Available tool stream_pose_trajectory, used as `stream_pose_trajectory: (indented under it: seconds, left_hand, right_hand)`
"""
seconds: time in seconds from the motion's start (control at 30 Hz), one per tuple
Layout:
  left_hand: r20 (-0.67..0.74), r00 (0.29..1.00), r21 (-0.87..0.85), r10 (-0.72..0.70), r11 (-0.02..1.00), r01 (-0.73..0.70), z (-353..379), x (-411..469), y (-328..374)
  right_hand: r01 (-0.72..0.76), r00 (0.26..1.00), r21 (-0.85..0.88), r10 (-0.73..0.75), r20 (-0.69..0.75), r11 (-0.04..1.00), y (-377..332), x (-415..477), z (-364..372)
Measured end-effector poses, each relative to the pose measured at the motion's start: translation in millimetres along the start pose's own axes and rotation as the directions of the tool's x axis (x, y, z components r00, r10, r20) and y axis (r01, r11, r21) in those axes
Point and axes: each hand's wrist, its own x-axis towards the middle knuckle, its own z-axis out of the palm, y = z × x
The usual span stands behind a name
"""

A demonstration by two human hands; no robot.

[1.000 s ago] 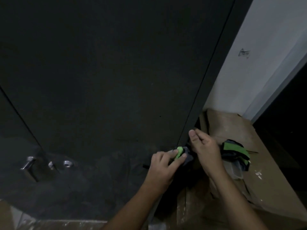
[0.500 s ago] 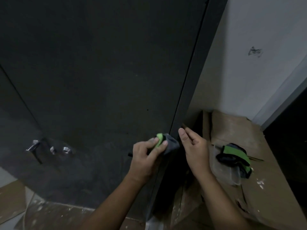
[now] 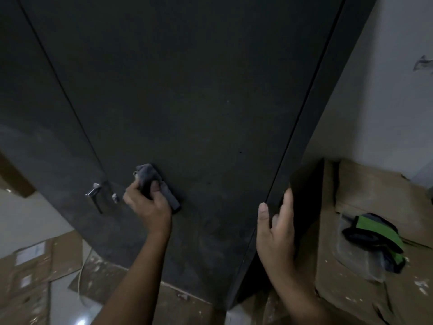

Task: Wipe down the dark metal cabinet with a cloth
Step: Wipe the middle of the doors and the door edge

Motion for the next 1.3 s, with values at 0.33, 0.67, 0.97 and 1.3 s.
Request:
stream_pose_trajectory:
  seconds: [0.33, 0.67, 0.97, 1.3]
  left_hand:
    - [0.221, 0.916, -0.146, 0.335, 0.940, -0.308, 22.1, -83.4, 19.7]
    - [0.277, 0.720, -0.170, 0.636, 0.770, -0.615, 38.0, -106.5, 37.4]
    - [-0.188, 0.887, -0.317, 0.422, 0.829, -0.461, 55.2, 2.0, 154.8]
    - [0.163, 0.572, -0.206, 0.804, 0.595, -0.777, 60.1, -55.2, 120.8]
  right_hand:
    - [-0.006, 0.999, -0.021, 0.005, -0.035, 1.000, 1.6, 18.0, -22.9]
    - [-0.003, 0.998, -0.044, 0.006, 0.058, 0.999, 0.5, 36.2, -38.3]
    - [0.239, 0.969, 0.069, -0.234, -0.073, 0.968, -61.5, 94.5, -46.7]
    - [0.287, 0.955, 0.032, -0.283, -0.091, 0.957, -59.7, 91.4, -37.8]
